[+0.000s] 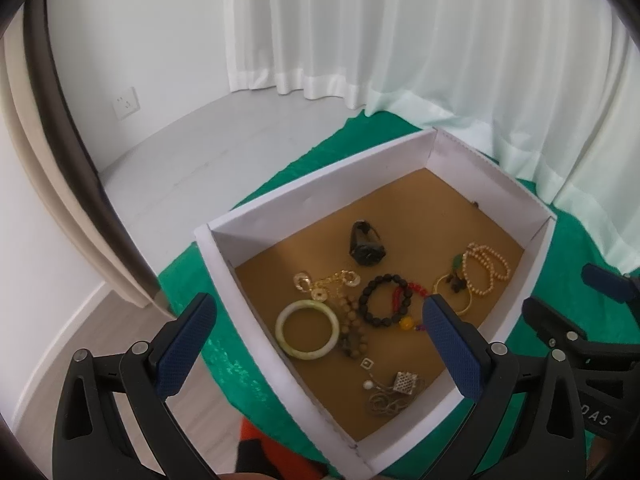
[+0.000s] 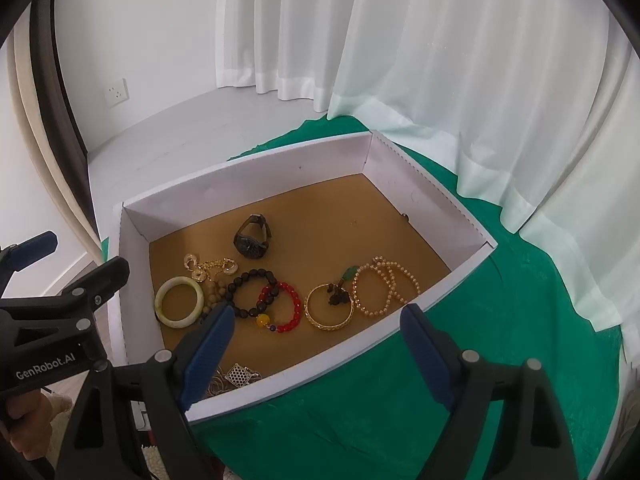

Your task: Organize jewelry

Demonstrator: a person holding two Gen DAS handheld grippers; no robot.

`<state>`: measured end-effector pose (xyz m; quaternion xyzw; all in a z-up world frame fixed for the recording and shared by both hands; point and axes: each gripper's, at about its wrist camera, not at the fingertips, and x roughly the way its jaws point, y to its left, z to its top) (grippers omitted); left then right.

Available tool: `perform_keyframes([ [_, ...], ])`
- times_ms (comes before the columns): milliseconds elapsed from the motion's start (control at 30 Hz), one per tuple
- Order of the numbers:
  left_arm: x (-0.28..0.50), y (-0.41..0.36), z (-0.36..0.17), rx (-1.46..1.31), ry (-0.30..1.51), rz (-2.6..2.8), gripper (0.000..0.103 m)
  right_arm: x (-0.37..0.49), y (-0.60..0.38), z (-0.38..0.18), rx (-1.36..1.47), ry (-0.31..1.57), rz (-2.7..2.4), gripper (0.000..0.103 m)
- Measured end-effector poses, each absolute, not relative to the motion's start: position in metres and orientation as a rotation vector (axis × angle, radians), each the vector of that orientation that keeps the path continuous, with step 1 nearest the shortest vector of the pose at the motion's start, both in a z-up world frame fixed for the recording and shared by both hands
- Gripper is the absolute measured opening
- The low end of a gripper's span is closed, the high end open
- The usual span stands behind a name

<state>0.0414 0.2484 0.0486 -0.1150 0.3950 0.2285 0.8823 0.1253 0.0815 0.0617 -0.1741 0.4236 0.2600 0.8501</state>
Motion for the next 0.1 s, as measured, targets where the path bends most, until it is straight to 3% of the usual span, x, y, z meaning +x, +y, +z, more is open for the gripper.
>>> perform_keyframes([
  [100, 0.0397, 0.246, 0.0479, -0.234, 0.805, 0.484, 0.103, 0.1249, 0.0822, 0.062, -0.365, 0.894, 0.548, 0.087],
])
